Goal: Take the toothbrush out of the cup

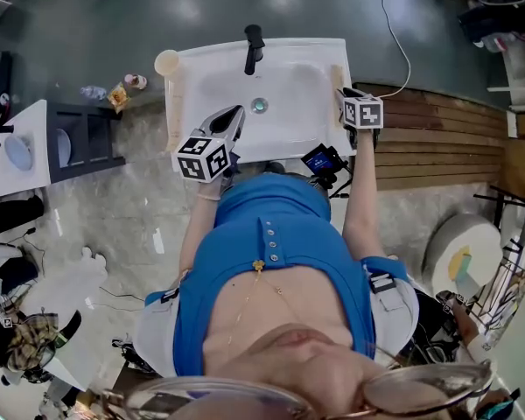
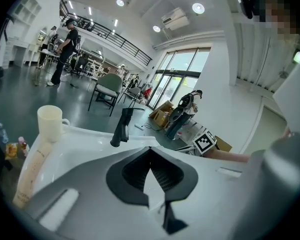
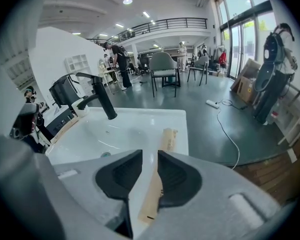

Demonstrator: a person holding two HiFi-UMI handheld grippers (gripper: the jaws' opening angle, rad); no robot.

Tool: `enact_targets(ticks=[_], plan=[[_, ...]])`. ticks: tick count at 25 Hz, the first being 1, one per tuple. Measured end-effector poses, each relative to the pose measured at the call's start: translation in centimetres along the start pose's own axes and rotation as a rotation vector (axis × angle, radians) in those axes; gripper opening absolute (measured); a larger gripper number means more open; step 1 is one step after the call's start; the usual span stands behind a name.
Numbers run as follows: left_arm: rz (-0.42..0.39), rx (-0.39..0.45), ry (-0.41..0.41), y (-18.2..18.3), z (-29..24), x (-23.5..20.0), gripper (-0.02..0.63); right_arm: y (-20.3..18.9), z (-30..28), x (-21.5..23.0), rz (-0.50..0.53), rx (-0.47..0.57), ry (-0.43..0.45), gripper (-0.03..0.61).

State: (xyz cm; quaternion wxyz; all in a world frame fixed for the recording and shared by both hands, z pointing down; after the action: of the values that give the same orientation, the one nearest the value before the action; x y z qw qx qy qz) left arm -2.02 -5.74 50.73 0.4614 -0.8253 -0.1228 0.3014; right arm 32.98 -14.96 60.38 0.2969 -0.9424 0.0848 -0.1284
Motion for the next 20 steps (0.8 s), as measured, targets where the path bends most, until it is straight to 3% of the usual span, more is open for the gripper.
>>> enact_targets(ticks=[12,20], plan=[[-0.002,-0.022,-0.007,-0.4,0.4,-1.2,0.000,0.5,0.1,-4.3,0.078,-0.016,0.076,0.023],[-0.018,-0.033,-0.010,-0.3,0.8,-1.5,0.000,1.5,0.5,-8.6,0.195,0.028,0.215,0.003]])
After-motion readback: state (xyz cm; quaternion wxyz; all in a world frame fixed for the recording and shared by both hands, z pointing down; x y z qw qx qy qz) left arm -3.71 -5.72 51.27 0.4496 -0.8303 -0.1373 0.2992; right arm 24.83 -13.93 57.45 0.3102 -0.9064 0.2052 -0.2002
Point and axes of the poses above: the fingertips, and each gripper's own axes: z backward along the fingers, x to its right, y out of its top, the point moved 8 cm from there along z, backward along the fingers, and after that the axes turned 7 degrees about -z, right-handed, at the moved point
